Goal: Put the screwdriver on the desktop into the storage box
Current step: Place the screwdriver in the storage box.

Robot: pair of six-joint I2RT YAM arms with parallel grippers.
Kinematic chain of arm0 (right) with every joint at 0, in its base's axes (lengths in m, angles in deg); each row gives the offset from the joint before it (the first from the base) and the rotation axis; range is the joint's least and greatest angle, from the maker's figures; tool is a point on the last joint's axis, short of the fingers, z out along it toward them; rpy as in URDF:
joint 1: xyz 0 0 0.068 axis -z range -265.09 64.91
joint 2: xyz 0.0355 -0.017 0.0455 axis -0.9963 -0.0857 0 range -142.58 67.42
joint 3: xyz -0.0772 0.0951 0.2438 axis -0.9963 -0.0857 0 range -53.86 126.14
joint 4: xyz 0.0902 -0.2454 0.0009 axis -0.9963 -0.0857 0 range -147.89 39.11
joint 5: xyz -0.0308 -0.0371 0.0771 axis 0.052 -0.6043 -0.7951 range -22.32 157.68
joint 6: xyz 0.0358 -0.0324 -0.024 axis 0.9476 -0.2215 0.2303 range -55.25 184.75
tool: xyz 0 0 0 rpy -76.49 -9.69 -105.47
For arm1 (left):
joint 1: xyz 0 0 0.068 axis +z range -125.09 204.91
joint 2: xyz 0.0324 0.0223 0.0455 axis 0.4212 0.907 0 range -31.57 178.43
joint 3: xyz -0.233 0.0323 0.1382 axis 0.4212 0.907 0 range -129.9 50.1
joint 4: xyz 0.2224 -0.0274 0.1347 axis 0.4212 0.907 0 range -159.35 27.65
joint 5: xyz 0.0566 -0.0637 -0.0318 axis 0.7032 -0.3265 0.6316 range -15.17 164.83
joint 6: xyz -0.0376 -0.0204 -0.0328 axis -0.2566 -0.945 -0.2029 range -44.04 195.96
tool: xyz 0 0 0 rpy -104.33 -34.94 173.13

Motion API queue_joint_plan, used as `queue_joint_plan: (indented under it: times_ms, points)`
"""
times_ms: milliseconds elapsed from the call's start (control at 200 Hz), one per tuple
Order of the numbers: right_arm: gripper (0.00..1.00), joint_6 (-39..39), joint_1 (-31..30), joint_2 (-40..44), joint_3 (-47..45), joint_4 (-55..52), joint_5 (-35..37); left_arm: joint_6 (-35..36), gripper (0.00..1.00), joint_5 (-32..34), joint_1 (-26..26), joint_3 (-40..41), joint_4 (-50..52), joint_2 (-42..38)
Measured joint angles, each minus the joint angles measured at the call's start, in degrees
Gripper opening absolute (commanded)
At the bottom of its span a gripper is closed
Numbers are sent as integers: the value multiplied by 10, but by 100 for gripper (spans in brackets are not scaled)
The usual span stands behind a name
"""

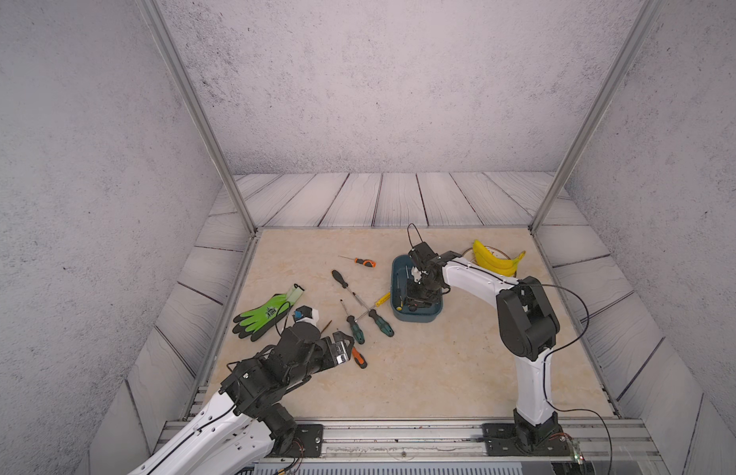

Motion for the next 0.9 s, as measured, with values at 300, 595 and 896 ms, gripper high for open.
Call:
queue_joint_plan:
  times_ms: [300,595,896]
  points:
    - [34,4,0,-28,35,-5,1,-7,92,0,0,4,0,4]
    - [45,4,0,-49,49,-14,-1,-8,92,0,0,4,-1,4]
    - [45,4,0,-49,57,-14,-1,-9,91,0,0,12,-2,4]
